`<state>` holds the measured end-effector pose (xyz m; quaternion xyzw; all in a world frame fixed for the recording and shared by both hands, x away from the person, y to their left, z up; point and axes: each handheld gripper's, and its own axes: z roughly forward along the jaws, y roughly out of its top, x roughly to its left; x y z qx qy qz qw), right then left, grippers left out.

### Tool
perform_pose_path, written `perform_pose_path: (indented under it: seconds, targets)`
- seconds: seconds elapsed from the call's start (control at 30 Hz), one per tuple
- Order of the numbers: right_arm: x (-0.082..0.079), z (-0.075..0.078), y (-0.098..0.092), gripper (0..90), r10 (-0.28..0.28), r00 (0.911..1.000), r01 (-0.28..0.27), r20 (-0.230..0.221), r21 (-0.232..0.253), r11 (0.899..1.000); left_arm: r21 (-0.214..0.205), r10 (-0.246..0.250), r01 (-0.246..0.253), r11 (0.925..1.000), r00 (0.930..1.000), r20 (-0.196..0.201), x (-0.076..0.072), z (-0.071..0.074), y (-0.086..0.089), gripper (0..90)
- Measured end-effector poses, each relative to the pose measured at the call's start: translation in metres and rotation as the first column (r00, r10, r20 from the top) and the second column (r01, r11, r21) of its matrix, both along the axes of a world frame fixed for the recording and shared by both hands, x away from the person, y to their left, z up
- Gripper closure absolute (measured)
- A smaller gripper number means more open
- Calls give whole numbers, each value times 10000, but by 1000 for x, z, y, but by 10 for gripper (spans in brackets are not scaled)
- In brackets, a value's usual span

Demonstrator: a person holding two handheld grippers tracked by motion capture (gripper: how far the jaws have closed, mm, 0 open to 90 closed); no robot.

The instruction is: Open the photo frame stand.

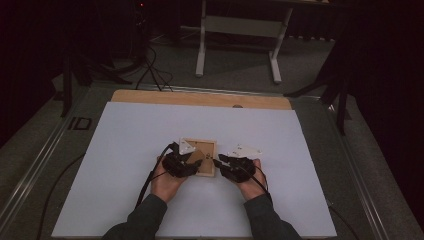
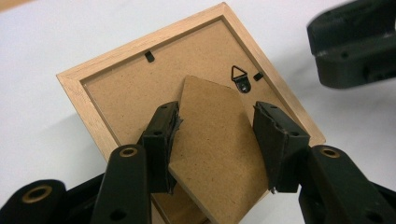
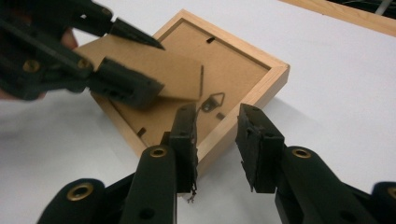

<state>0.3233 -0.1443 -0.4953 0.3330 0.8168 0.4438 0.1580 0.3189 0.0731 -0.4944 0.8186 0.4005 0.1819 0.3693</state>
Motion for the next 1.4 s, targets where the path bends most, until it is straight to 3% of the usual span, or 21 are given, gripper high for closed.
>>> perform_pose_path:
  seconds: [0.23,0.43,0.57,0.83,1.17,1.33,1.4]
  targets:
    - [4,3,-2,644,-103,9999,105,-111,174,9998,423,-82,48,9991,9968,799,-14,-2,-3,524]
    - [7,4,0,610,-41,9996,47,-266,258,9997,544,-123,50,9985,9909,1339,-23,-6,-3,524]
    - [9,5,-1,570,-34,9993,46,-378,331,9994,695,-133,13,9976,9848,1730,-31,-8,-4,524]
    - [16,8,-1,472,-74,9986,105,-522,587,9982,1116,-315,26,9938,9656,2582,-45,-16,-4,524]
    - [32,4,4,452,308,9944,-192,-1008,1145,9932,1523,-679,234,9881,9535,2935,-53,-20,-1,523]
    - [32,2,6,474,649,9918,-501,-1101,1327,9899,1455,-802,406,9885,9572,2780,-53,-20,2,522]
    - [32,2,5,479,697,9917,-548,-1084,1350,9893,1364,-826,483,9895,9624,2588,-51,-20,4,523]
